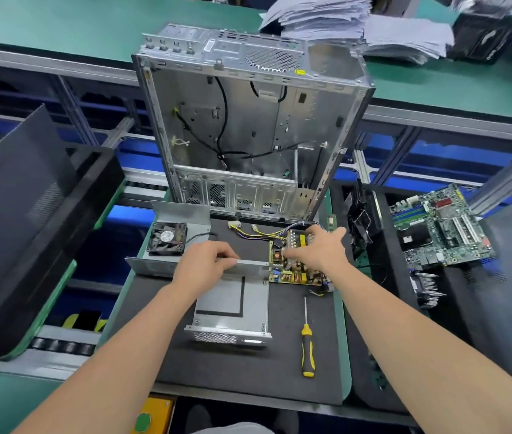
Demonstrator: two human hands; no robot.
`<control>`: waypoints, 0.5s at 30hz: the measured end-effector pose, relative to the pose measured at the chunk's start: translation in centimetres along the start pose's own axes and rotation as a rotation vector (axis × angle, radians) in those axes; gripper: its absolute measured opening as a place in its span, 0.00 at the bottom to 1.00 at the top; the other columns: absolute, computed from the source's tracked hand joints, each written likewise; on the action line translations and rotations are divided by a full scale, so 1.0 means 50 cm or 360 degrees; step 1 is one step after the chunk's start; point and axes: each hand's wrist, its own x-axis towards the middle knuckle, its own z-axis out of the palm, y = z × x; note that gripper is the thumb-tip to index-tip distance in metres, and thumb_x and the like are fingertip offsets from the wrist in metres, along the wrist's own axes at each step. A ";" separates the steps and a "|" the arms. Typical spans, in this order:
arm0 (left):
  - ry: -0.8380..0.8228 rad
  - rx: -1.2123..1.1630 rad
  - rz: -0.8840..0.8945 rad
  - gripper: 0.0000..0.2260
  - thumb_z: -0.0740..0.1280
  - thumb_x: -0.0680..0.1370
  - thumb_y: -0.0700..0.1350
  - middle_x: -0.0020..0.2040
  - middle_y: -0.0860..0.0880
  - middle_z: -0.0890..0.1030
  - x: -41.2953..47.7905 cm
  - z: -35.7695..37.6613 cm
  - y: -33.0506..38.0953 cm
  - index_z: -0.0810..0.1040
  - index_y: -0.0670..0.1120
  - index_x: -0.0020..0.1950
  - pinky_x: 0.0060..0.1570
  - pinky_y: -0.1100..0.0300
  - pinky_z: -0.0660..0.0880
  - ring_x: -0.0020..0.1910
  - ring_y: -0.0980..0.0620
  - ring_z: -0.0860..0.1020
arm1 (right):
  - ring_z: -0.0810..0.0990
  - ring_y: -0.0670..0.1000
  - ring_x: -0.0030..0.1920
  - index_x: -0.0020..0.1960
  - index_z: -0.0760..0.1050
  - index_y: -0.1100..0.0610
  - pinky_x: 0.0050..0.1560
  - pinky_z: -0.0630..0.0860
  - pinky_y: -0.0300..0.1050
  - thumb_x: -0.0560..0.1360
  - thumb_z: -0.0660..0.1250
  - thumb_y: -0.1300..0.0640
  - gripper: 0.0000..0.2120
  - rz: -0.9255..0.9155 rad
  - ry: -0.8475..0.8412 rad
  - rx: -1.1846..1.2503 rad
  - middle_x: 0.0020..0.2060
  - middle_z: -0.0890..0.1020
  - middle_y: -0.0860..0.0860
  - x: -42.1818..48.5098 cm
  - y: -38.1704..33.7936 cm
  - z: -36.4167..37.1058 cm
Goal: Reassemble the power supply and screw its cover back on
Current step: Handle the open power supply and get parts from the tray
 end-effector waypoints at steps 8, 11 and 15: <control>0.0005 0.0009 -0.0041 0.04 0.72 0.80 0.48 0.44 0.56 0.84 0.003 0.003 0.002 0.85 0.57 0.47 0.43 0.59 0.75 0.44 0.59 0.79 | 0.77 0.55 0.47 0.64 0.77 0.52 0.48 0.75 0.48 0.65 0.81 0.47 0.30 -0.0155 0.0161 0.0077 0.70 0.63 0.56 -0.018 -0.009 -0.006; 0.0015 0.0026 -0.0039 0.04 0.72 0.80 0.49 0.42 0.57 0.83 0.005 0.003 0.004 0.84 0.57 0.46 0.38 0.62 0.69 0.42 0.61 0.78 | 0.79 0.58 0.60 0.62 0.81 0.53 0.57 0.78 0.50 0.66 0.80 0.49 0.26 -0.0210 0.0218 0.0128 0.70 0.68 0.58 -0.020 -0.006 -0.019; 0.0010 0.0049 -0.0042 0.05 0.72 0.80 0.49 0.45 0.56 0.83 0.010 0.001 0.005 0.83 0.59 0.45 0.40 0.60 0.70 0.45 0.57 0.78 | 0.76 0.59 0.70 0.59 0.84 0.55 0.64 0.78 0.56 0.67 0.80 0.51 0.22 -0.0294 0.0247 0.0195 0.61 0.82 0.58 -0.026 -0.001 -0.040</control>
